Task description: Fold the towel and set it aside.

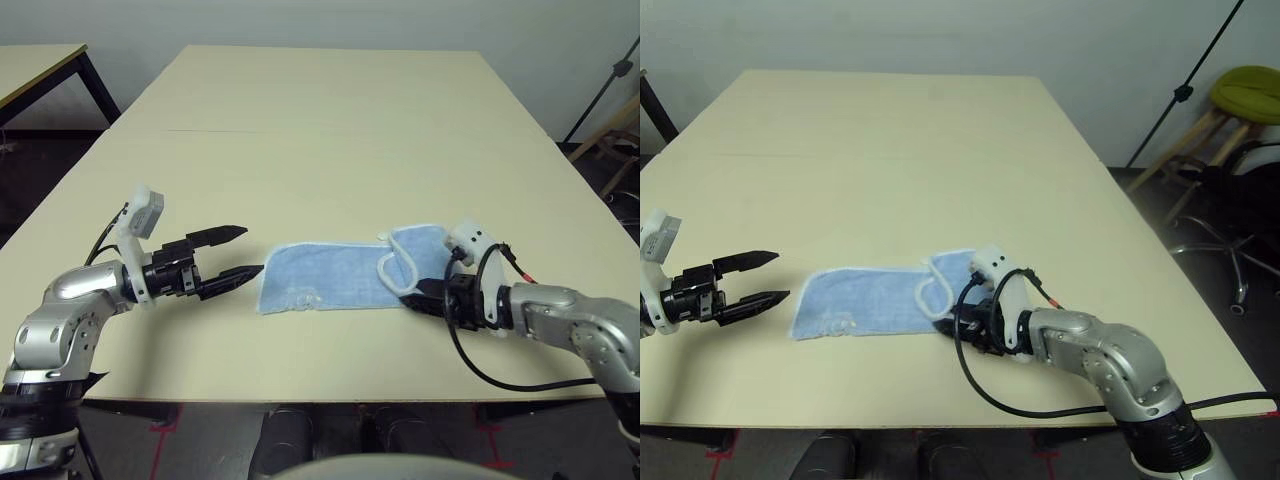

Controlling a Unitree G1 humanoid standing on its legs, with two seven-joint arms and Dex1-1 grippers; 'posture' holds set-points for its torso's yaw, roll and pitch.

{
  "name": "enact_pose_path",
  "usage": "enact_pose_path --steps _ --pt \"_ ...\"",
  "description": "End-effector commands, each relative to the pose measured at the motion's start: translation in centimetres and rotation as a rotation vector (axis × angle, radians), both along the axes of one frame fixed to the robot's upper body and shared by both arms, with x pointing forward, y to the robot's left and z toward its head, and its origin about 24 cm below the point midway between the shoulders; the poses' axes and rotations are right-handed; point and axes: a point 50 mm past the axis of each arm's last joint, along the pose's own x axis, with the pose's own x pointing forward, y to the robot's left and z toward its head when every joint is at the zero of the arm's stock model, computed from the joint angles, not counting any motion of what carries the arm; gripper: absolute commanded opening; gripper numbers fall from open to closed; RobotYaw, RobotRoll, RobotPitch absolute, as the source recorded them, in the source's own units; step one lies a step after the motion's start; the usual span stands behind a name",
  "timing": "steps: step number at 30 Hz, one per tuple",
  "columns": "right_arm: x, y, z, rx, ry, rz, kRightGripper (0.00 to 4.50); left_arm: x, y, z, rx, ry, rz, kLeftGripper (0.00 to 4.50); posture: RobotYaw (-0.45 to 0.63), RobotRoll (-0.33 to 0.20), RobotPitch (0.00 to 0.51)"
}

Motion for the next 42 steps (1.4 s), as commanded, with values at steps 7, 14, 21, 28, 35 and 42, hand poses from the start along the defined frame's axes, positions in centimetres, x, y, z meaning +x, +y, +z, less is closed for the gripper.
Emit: enact_pose_path --steps 7,14,21,28,35,42 --pt "3.5 -6.4 5.6 0.012 -0.35 -0.176 4.47 1.9 -5.2 1.9 -0.041 -0.034 -0.075 4.5 0.12 0.0 0.073" --pt "5.9 -9.4 2.7 -0.073 -0.466 -0.332 4.47 4.2 -11.3 1.0 -0.051 0.01 -0.174 4.5 0.13 0.0 0.071" --pt "6.5 -7.7 -0.3 -0.044 -0.471 -0.347 3.79 6.6 -16.2 -0.5 -0.036 0.005 -0.226 4.5 0.11 0.0 0.068" --pt "7.9 -6.5 -1.0 -0.03 -0.485 -0.365 1.13 7.3 -19.3 -1.5 0.023 -0.009 -0.336 4.5 0.08 0.0 0.063" --pt "8.1 -5.9 -1.5 -0.019 -0.495 -0.369 0.01 7.2 -21.6 -2.1 0.076 -0.021 -0.438 4.5 0.06 0.0 0.057" --pt "7.8 -6.5 -1.4 -0.019 -0.496 -0.381 0.01 7.4 -21.9 -1.6 0.011 -0.009 -0.435 4.5 0.06 0.0 0.055"
